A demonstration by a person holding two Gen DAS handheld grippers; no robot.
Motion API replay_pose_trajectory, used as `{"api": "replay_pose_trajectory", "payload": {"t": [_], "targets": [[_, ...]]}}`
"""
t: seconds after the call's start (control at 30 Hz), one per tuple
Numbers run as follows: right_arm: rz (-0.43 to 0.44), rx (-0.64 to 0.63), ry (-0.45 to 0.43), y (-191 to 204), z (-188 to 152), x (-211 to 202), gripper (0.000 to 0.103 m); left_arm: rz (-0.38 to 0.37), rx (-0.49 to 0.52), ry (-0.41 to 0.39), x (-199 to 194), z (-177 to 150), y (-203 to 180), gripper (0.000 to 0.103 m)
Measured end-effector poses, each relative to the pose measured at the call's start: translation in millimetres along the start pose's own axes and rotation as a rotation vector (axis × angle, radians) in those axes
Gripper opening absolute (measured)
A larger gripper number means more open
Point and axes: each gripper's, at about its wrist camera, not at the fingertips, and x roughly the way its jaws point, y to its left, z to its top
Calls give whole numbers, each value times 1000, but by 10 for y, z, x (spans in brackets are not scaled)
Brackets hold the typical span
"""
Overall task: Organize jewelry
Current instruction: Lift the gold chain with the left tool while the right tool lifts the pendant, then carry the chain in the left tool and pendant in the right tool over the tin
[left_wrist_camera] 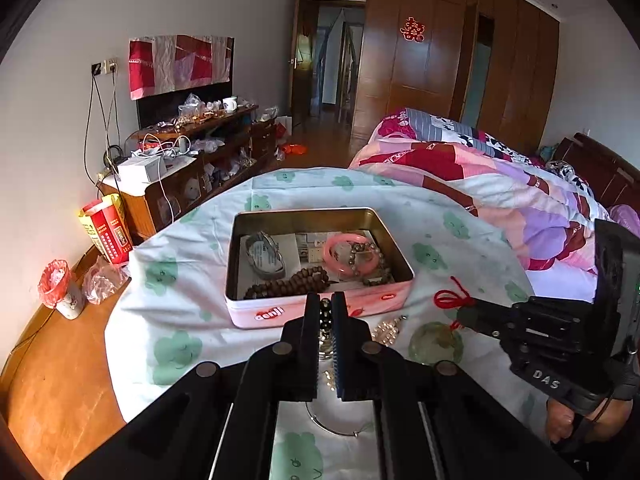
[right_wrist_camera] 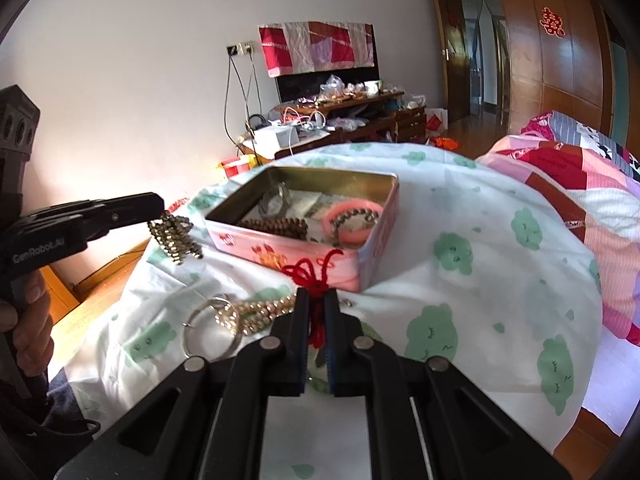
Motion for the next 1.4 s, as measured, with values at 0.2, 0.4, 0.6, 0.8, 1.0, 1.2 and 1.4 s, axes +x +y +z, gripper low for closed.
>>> {"api": "replay_pose_trajectory", "payload": {"t": [0.2, 0.4, 0.6, 0.8, 1.0, 1.2, 1.4], "targets": [[9, -4, -20, -9, 83, -61, 9, 21, 11, 4, 58, 74, 30, 4], [-4, -18, -32, -68, 216, -63, 9, 32, 23, -5, 115, 238, 75, 4], [-11, -38, -54, -129, 462, -25, 9, 54, 40, -10, 228, 426, 150, 4], [0, -52, -65, -158, 698, 110, 9, 92, 67, -14, 394, 607, 230, 4], [-9, -68, -63, -142, 839, 277, 9, 128, 81, -8, 558, 675, 285, 4], [-26, -88, -46, -122, 919, 467, 9, 153, 94, 1, 705, 701, 301, 4], [-57, -103, -27, -121, 947, 627, 9, 173, 103, 18, 865, 699, 290, 4]]}}
